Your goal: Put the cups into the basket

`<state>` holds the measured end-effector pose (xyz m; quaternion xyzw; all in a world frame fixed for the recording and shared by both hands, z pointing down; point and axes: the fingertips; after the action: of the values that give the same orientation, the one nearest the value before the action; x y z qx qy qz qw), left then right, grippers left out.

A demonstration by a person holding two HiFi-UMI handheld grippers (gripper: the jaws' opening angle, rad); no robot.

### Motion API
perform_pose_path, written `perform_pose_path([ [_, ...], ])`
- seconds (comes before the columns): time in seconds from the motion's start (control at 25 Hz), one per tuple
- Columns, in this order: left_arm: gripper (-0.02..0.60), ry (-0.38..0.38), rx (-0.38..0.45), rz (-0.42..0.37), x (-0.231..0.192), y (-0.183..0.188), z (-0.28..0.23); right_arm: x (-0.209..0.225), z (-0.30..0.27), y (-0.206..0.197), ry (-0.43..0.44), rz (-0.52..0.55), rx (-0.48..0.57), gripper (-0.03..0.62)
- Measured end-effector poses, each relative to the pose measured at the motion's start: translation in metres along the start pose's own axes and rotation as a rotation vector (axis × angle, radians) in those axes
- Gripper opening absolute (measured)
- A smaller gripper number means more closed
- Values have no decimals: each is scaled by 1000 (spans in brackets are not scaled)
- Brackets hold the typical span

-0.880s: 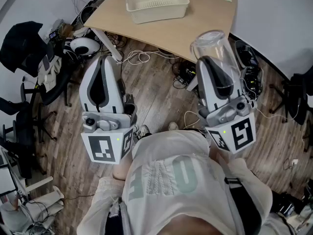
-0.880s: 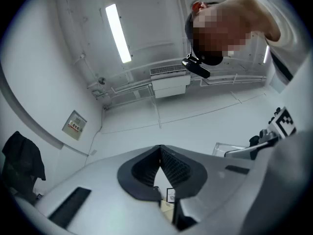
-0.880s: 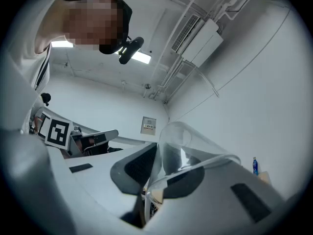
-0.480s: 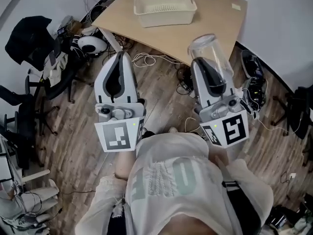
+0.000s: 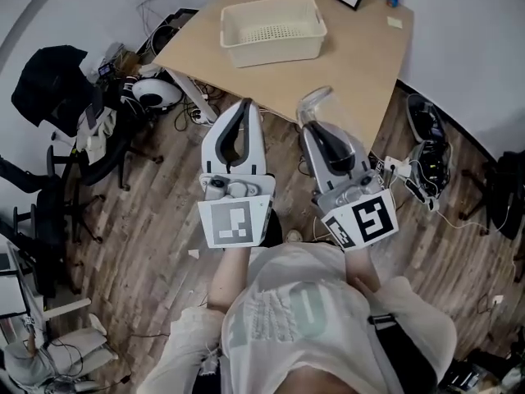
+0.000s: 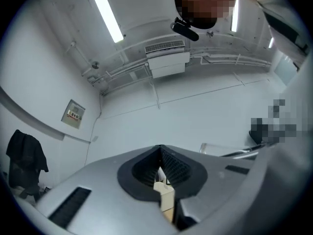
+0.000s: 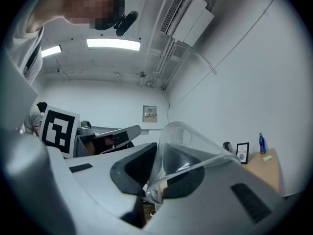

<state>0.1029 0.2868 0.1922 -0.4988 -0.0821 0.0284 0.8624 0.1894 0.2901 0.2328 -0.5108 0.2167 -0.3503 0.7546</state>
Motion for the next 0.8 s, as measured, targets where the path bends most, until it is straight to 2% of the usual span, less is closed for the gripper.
perform_pose_path([
  [0.24, 6, -9, -46, -58, -20, -42, -31, 38, -23, -14, -38, 24, -21, 25],
  [0.44, 6, 14, -23, -39, -62, -69, -79, 76, -66, -25, -78, 61, -29, 25],
  [0.8, 5, -29, 2, -30, -131, -109, -171, 129, -171, -49, -111, 91, -45, 25],
])
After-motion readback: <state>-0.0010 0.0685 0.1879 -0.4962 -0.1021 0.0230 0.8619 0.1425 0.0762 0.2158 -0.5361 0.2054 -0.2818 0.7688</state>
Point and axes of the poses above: the fingertips, and each gripper's own axes: z backward along the fingers, x to its right, y out of its top, and after that the axes turned 11 degrees about x, right-handed
